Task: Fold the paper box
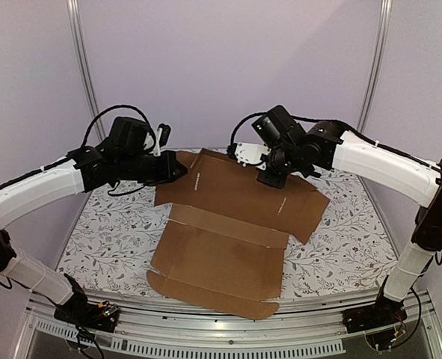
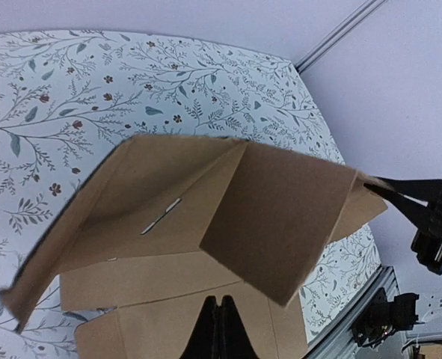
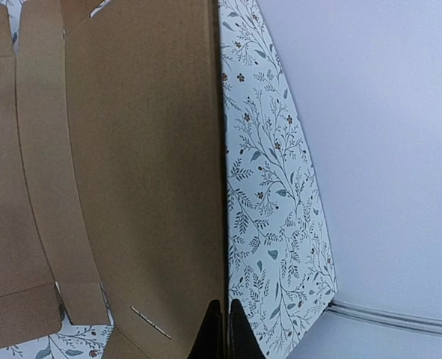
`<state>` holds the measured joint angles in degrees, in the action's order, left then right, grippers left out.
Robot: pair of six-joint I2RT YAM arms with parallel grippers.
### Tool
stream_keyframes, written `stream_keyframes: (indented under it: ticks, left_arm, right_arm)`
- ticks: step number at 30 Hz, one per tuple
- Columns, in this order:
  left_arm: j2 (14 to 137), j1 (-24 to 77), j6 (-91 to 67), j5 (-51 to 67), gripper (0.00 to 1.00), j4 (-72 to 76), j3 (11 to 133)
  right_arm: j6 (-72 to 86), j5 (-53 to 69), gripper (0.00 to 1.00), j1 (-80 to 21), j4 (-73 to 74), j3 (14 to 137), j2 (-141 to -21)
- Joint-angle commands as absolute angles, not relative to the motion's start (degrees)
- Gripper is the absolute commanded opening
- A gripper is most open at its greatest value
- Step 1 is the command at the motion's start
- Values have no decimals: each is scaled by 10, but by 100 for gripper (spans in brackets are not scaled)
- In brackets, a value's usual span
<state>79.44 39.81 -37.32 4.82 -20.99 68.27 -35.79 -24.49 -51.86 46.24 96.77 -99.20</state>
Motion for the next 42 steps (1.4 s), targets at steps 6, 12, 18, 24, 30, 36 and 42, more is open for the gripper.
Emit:
stream_keyframes:
  ticks: [6, 12, 18, 24, 30, 36, 42]
  left_arm:
    - [663, 402, -342, -7, 0, -292, 591]
    - [596, 401, -355, -64, 0, -314, 535]
    - [573, 388, -362, -108, 0, -294, 475]
    - [573, 335, -370, -63, 0, -214, 424]
    - [580, 287, -357, 1, 0, -145, 413]
    - [592, 273, -343, 70, 0, -86, 421]
    - [600, 272, -334, 119, 0, -62, 443]
  right_arm:
    - [-378, -208, 0, -482, 436, 971, -957]
    - [-376, -172, 0, -473, 433, 971, -934]
    - [-363, -137, 0, -468, 434, 958, -900]
    - [-356, -109, 0, -468, 433, 918, -854]
    - [-349, -93, 0, -468, 420, 874, -798]
    - [-335, -66, 0, -468, 415, 854, -747]
    - [-332, -46, 0, -468, 409, 838, -706]
